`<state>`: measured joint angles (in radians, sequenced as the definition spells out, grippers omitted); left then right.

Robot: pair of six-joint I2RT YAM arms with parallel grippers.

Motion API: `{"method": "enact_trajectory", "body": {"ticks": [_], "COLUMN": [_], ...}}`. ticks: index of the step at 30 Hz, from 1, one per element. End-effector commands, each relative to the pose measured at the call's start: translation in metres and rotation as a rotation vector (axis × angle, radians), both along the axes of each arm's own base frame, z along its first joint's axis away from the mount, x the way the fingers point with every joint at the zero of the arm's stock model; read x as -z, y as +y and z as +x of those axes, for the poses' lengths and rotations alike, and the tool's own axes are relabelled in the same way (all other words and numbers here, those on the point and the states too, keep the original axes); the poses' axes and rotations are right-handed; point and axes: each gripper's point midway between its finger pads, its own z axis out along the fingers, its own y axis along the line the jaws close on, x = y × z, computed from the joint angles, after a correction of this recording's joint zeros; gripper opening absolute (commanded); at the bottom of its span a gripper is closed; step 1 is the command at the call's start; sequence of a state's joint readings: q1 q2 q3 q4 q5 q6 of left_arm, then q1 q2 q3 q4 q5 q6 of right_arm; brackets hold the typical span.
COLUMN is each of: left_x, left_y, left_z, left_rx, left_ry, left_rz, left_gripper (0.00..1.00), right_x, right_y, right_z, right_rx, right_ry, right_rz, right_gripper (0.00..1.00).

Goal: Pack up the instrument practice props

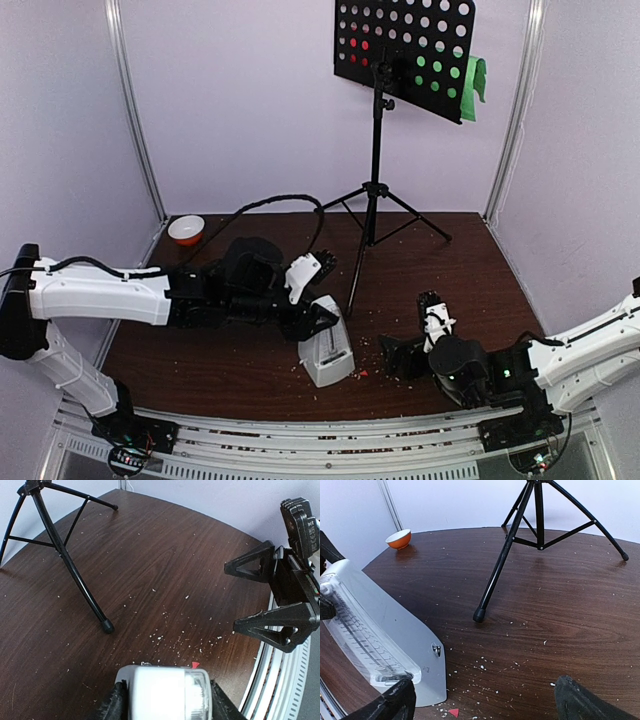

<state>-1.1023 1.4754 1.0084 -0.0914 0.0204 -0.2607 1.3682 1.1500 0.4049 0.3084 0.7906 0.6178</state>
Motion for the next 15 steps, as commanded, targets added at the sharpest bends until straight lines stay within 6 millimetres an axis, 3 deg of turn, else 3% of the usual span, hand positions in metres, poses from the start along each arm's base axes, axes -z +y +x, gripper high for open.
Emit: {"method": "enact_trajectory", "body": {"ticks": [1,5,8,12,15], "left_x": [-0.027,-0.024,-0.018,-0.006,-0.006], "left_y": [0.004,0.023,0.032,0.027,0.017], "left_z": [0.007,0.015,0.010,-0.004,-0.016], "left_rx": [-0.087,-0.310,-0.437,-0.471,-0.442], "left_ry": [-0.027,0.022,0.068,0.132,0.161], "left_rz": [-0.061,-0.057,-0.060,-0.055,-0.065], "left_gripper": [0.45,0.45,0.46,0.51,0.64], "right_x": [0.002,0.003,0.006,0.011,0.014], "right_y": [-0.008,0.000,0.008,0.021,0.031], "right_z": [0.003,0.004,0.004,0.003,0.001], "right_rx": [0.043,0.051,0.061,0.059,0.032], "right_ry": [-0.001,0.031,0.063,0.102,0.126], "right_rz": [-0.004,-0.005,-0.008,0.005,0.034], "right_gripper": [0.99,0.99,0.98,0.97,0.97]}}
